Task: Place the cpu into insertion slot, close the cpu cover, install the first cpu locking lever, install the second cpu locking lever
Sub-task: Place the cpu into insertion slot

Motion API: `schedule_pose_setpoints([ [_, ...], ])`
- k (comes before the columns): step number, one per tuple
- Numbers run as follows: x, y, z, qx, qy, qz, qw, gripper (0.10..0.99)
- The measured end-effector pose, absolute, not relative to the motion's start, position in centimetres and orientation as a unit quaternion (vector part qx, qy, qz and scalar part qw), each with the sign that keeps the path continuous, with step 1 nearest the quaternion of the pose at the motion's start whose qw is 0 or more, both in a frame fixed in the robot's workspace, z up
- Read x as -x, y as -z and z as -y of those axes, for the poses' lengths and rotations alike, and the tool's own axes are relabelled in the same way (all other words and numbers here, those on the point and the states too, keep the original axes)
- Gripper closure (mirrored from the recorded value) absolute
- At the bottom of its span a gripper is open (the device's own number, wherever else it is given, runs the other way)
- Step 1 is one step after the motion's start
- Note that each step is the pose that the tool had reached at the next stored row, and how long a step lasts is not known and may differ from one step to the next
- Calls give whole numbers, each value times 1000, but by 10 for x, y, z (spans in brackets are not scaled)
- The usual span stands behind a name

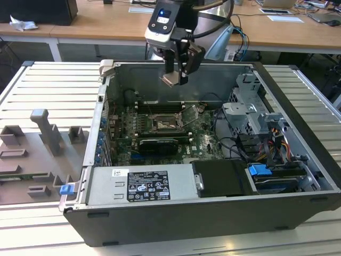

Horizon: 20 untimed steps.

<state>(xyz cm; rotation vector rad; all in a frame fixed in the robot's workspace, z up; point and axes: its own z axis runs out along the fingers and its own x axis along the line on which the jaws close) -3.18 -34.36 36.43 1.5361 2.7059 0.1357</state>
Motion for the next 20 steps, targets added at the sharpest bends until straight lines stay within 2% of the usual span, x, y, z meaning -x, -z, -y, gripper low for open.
schedule_pose_setpoints([
  [20, 32, -356, 344, -533, -42, -845, 15, 553],
])
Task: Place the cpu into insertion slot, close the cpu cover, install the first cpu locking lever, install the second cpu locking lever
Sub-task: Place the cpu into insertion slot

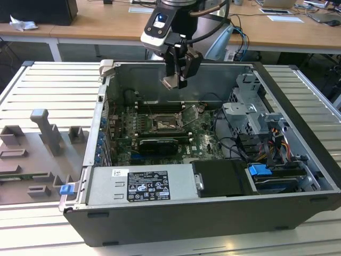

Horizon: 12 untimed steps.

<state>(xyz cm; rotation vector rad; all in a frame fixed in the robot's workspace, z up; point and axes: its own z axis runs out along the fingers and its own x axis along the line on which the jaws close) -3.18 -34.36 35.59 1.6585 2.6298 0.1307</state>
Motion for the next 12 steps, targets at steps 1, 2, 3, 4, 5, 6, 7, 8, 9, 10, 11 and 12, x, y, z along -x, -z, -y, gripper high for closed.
schedule_pose_setpoints([
  [1, 32, -355, 344, -541, -42, -840, 15, 553],
  [2, 32, -355, 344, -548, -42, -835, 16, 553],
  [3, 32, -355, 344, -555, -42, -831, 16, 553],
  [4, 32, -354, 344, -560, -41, -827, 16, 553],
  [5, 32, -354, 344, -568, -41, -822, 17, 553],
  [6, 32, -353, 344, -572, -41, -819, 17, 553],
  [7, 32, -353, 344, -576, -41, -817, 17, 553],
  [8, 32, -353, 344, -579, -41, -814, 17, 553],
  [9, 32, -353, 344, -583, -41, -811, 17, 553],
  [10, 32, -352, 344, -594, -41, -804, 18, 553],
  [11, 32, -351, 344, -599, -41, -800, 18, 553],
  [12, 32, -351, 344, -605, -40, -795, 19, 553],
])
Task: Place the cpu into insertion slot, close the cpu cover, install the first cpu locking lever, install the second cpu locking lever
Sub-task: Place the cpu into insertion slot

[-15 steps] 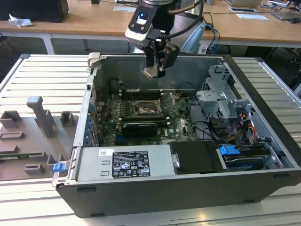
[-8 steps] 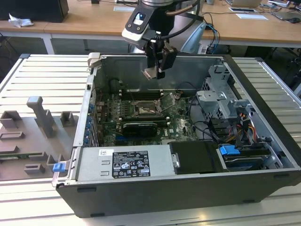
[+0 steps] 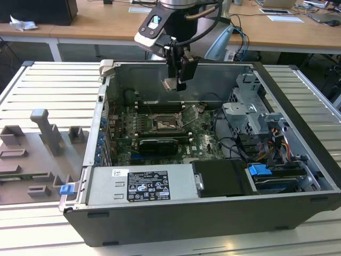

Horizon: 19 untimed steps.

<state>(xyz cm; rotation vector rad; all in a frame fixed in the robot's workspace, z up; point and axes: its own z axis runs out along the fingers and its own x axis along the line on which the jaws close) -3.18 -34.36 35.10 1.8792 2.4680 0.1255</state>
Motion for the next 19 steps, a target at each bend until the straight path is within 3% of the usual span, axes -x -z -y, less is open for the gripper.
schedule_pose_setpoints([
  [19, 32, -344, 344, -683, -38, -729, 23, 553],
])
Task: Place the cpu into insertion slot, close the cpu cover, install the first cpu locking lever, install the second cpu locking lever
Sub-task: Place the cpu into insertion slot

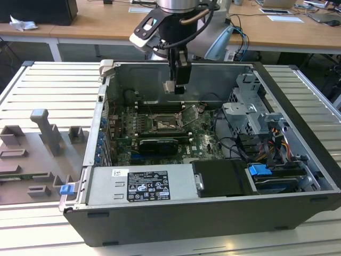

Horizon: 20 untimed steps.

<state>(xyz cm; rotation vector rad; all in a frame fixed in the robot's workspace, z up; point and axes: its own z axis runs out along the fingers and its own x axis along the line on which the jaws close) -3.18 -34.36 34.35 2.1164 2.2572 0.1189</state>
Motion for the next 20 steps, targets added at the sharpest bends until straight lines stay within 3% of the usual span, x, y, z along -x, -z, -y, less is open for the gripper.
schedule_pose_setpoints([
  [20, 32, -331, 344, -764, -35, -643, 27, 553],
])
